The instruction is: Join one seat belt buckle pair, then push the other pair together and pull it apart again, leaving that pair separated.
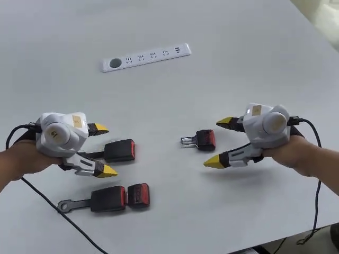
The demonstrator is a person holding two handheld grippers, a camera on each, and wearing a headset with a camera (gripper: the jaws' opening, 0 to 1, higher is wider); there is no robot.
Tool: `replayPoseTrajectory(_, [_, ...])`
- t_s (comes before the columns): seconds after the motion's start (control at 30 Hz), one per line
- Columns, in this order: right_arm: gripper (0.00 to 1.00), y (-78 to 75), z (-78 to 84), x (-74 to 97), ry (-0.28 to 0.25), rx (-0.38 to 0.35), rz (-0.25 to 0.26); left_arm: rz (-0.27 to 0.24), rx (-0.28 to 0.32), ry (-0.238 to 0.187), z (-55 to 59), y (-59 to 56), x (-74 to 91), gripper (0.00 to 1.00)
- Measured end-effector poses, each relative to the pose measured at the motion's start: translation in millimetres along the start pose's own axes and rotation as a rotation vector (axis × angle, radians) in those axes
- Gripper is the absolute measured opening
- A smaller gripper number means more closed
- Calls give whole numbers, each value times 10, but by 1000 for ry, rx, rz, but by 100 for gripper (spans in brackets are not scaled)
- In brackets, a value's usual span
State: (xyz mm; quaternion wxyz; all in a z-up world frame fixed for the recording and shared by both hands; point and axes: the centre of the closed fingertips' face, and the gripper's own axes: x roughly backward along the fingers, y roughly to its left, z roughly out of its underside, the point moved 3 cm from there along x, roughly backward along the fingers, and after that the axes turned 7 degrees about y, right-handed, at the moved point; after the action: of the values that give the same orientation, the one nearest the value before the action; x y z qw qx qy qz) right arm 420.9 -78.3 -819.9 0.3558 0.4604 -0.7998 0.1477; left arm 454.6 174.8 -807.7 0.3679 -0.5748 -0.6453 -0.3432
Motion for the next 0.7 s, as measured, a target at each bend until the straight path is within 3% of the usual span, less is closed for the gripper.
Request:
replayPoseTrajectory(0.2, [70, -23, 61, -74, 36, 21, -28, 24, 19, 5, 33, 22, -112, 72])
replayPoseTrajectory(0.43, [66, -77, 64, -106, 38, 31, -36, 40, 12, 13, 55, 37, -182, 66])
replayPoseTrajectory(0.53, [65, -73, 66, -99, 55, 42, -46, 46, 51, 8, 48, 62, -163, 63])
replayPoseTrajectory(0.7, [63, -19, 40, -93, 59, 80, -55, 50, -14, 24, 67, 2, -178, 62])
